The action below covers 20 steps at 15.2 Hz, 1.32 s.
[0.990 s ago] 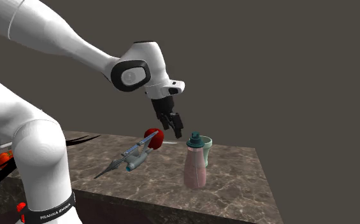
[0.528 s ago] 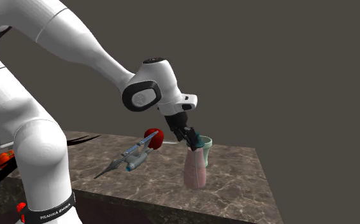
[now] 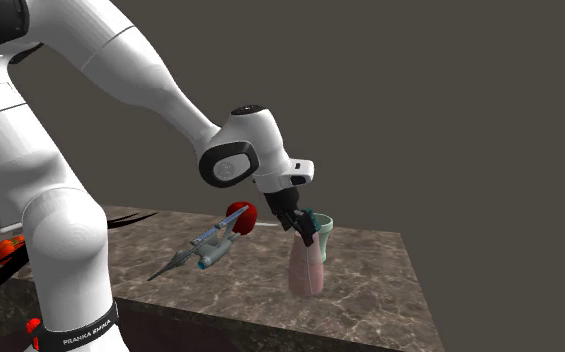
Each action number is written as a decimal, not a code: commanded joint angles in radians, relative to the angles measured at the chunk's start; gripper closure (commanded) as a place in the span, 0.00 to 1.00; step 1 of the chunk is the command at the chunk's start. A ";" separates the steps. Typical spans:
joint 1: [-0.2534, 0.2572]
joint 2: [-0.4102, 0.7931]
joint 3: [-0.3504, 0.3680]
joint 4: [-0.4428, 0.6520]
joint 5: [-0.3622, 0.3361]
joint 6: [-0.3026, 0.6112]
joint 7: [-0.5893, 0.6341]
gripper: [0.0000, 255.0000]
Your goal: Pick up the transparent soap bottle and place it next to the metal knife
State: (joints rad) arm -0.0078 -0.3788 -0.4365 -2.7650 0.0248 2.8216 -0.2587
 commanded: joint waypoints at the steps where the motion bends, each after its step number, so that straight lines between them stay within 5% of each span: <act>1: 0.001 0.002 -0.001 0.000 0.001 0.002 -0.001 0.00; 4: 0.001 0.002 -0.001 0.000 0.001 0.002 -0.001 0.00; 5: 0.001 0.002 -0.001 0.000 0.001 0.002 -0.001 1.00; 14: 0.001 0.002 -0.001 0.000 0.001 0.002 -0.001 1.00; 20: -0.040 -0.067 0.042 0.034 -0.037 -0.102 0.039 1.00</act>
State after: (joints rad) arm -0.0425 -0.4359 -0.3989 -2.7359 -0.0071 2.7350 -0.2233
